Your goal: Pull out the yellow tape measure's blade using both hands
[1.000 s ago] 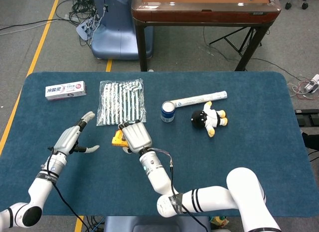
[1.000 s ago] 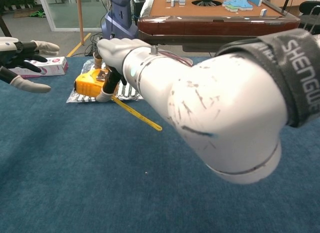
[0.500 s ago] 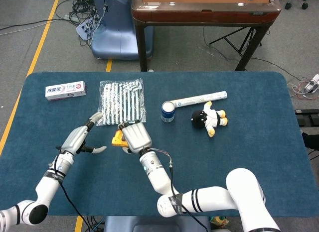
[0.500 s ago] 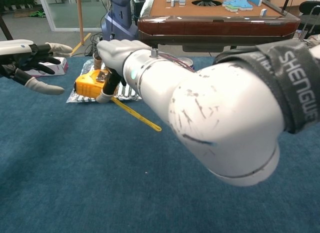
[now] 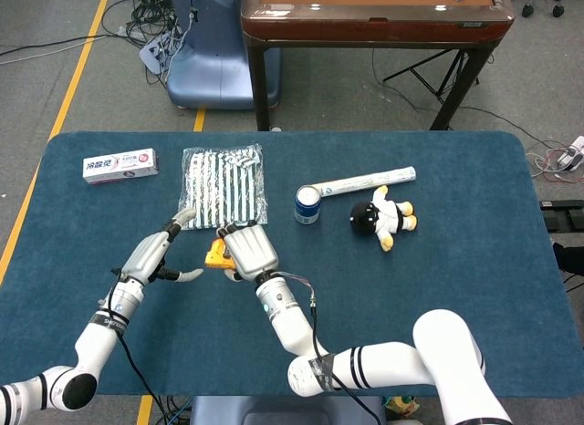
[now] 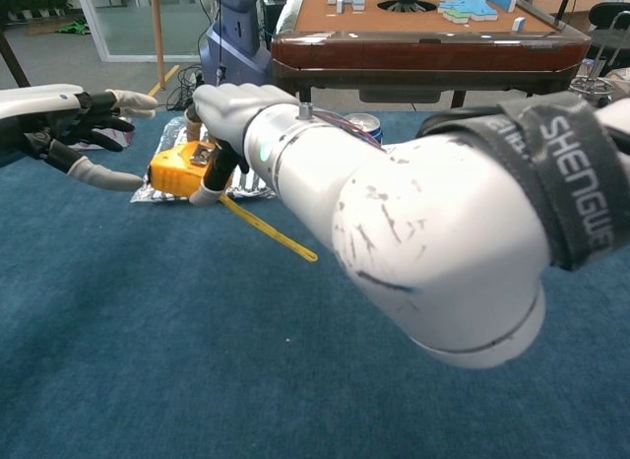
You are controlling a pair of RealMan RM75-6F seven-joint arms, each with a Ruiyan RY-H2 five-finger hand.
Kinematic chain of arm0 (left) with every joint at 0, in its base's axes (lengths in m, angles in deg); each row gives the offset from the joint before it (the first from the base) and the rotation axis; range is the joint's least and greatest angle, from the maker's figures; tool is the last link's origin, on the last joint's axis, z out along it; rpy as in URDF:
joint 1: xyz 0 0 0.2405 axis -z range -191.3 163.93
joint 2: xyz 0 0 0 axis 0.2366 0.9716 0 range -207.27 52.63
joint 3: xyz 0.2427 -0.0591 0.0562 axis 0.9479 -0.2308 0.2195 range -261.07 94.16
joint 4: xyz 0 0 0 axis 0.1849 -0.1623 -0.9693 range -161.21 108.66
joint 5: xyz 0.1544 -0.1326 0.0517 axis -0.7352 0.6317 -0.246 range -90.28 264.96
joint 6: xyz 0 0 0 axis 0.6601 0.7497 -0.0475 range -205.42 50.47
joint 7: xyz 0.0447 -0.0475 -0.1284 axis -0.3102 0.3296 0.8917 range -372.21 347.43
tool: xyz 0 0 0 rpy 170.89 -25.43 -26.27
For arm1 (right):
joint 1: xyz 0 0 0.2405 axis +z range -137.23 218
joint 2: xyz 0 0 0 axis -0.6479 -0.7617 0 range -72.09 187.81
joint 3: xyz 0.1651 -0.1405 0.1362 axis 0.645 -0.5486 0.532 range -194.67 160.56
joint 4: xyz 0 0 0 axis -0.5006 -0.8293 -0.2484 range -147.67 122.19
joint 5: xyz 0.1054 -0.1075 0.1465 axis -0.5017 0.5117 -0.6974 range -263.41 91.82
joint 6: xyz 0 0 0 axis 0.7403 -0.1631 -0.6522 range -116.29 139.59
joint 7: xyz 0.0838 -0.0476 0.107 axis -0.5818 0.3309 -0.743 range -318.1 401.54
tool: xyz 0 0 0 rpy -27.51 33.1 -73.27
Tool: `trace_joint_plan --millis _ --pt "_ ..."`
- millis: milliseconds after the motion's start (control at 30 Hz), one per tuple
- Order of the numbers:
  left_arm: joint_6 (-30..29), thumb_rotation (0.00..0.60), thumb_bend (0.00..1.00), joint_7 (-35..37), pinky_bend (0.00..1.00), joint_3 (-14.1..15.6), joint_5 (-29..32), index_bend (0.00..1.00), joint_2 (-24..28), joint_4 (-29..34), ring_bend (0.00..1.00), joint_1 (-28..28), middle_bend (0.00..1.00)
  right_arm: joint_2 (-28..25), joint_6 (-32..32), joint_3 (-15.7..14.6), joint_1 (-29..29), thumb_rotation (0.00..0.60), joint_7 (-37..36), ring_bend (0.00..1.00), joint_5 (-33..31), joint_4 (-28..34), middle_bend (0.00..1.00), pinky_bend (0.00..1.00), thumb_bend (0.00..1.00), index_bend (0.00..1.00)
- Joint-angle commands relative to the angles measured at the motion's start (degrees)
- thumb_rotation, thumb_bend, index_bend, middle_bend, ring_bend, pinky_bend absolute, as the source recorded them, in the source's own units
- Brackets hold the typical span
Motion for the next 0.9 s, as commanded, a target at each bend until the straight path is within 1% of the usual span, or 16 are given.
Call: trace_joint_plan --millis 33,767,900 --pt "0.0 0.600 0.15 -0.2 0.09 0.0 0.3 0.00 -0.2 0.2 0.01 0.2 0.00 0.1 -0.3 0.1 0.0 0.600 -0.2 0.55 0.0 -0.2 0.61 0.28 0.60 0.59" --pt "-1.4 0.600 0.15 -1.2 0.09 -0.3 2.2 0.00 -1.8 0.0 0.01 0.5 0.00 0.9 -1.0 0.7 0.2 0.600 -0.5 0.55 -0.2 -1.3 0.61 0.28 0.60 0.59" --pt "-1.6 0.600 0.15 -1.5 0.09 -0.3 2.3 0.00 -1.8 -0.2 0.01 0.5 0.00 0.8 -1.3 0.7 0.2 0.600 -0.6 0.55 -0.2 -1.3 0.61 0.28 0.62 0.59"
